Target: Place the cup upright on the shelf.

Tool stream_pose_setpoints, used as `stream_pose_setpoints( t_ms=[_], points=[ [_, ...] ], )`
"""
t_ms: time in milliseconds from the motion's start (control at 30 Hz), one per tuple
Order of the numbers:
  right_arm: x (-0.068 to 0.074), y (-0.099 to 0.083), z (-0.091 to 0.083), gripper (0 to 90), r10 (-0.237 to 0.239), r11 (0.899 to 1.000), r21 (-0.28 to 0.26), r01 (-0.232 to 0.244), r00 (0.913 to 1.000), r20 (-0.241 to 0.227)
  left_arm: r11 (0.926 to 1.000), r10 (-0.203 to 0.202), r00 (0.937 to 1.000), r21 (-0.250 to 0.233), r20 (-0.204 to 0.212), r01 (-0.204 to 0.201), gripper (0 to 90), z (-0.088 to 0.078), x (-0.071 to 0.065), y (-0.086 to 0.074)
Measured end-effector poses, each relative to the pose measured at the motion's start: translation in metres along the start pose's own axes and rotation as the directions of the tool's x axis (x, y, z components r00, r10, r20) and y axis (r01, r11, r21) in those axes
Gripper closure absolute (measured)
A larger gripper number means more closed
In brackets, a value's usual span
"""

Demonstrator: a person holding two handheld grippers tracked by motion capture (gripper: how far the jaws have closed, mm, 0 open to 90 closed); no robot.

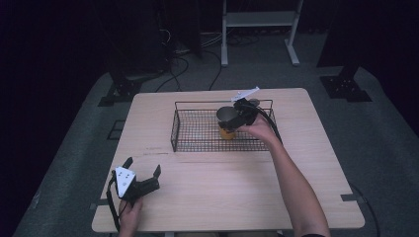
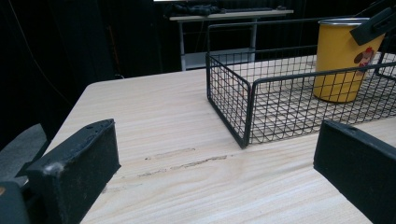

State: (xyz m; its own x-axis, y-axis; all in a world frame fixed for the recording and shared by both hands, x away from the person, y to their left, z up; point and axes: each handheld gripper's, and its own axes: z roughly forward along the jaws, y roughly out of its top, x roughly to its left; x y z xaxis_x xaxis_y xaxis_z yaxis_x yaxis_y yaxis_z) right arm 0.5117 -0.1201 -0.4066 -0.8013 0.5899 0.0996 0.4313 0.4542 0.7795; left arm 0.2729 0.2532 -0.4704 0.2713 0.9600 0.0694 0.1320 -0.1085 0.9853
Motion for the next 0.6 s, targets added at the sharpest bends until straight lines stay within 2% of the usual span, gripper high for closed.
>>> stream_pose_setpoints(
  t_ms=[300, 600],
  points=[
    [0.0, 0.002, -0.008, 0.0, 0.002, 1.0, -0.027, -0.003, 1.0, -0.01, 1.0, -0.002, 1.0, 0.001, -0.002, 0.002, 0.0, 0.001, 0.0, 0.0],
    [0.0, 0.002, -0.025, 0.0, 0.03, 0.995, -0.097, -0.033, 0.999, -0.034, 1.0, 0.004, 1.0, 0.0, 0.0, -0.004, 0.0, 0.001, 0.0, 0.0]
  ],
)
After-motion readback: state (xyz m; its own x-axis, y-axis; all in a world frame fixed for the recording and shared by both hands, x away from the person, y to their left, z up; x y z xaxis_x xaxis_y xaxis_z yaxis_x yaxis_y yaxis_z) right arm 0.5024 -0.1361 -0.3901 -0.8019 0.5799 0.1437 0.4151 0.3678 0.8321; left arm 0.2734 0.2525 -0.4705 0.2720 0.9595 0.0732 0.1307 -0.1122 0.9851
